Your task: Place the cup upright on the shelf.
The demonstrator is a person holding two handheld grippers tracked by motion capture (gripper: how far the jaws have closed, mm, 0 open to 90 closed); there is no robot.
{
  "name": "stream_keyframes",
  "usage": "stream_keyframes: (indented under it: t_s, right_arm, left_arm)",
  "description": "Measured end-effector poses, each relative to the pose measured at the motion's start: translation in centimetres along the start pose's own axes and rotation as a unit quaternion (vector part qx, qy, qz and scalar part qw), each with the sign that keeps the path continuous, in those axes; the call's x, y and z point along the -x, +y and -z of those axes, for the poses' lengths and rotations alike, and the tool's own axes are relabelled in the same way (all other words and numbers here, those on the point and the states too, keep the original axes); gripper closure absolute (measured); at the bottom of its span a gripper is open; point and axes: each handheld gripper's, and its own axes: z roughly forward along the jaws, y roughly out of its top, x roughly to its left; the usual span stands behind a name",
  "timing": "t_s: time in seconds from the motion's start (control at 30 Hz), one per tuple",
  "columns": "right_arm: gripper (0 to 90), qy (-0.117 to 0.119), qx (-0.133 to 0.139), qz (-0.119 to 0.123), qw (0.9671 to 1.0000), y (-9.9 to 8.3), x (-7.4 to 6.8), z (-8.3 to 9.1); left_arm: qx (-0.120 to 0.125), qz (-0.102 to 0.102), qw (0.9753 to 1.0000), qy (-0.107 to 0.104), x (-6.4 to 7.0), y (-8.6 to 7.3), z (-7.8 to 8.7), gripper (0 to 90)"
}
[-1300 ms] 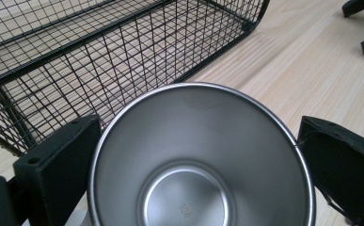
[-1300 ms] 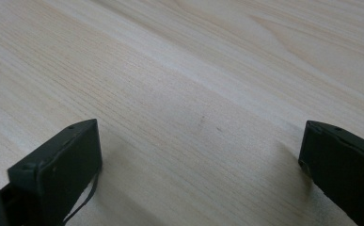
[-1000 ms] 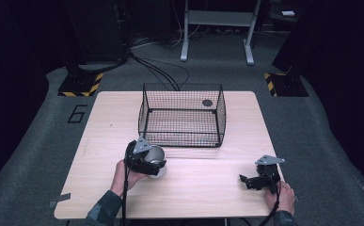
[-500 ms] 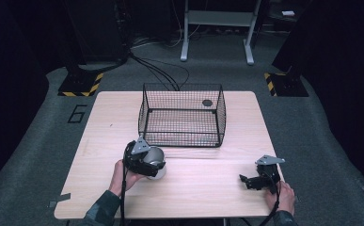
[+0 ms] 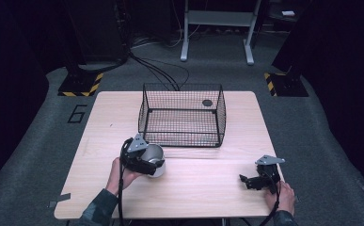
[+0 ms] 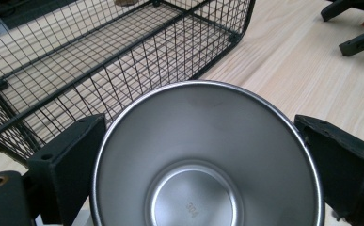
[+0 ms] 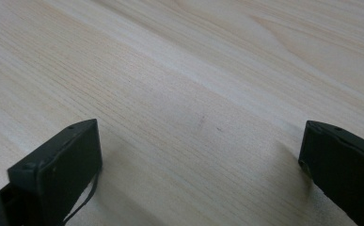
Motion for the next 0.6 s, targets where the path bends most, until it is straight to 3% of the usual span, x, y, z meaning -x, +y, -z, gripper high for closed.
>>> stream_keyframes:
  t_s: [0.27, 0.6]
  right_arm:
    - [0.0, 0.000, 0.000, 0.000, 1.0000, 0.0, 0.0, 0.0]
    - [0.0, 0.000, 0.000, 0.000, 1.0000, 0.0, 0.0, 0.0]
  left_arm:
    - [0.004, -0.005, 0.9998, -0.016, -0.3, 1.7, 1.1, 6.5]
    - [0.006, -0.013, 0.9994, -0.031, -0.4, 3.6, 1.0, 6.5]
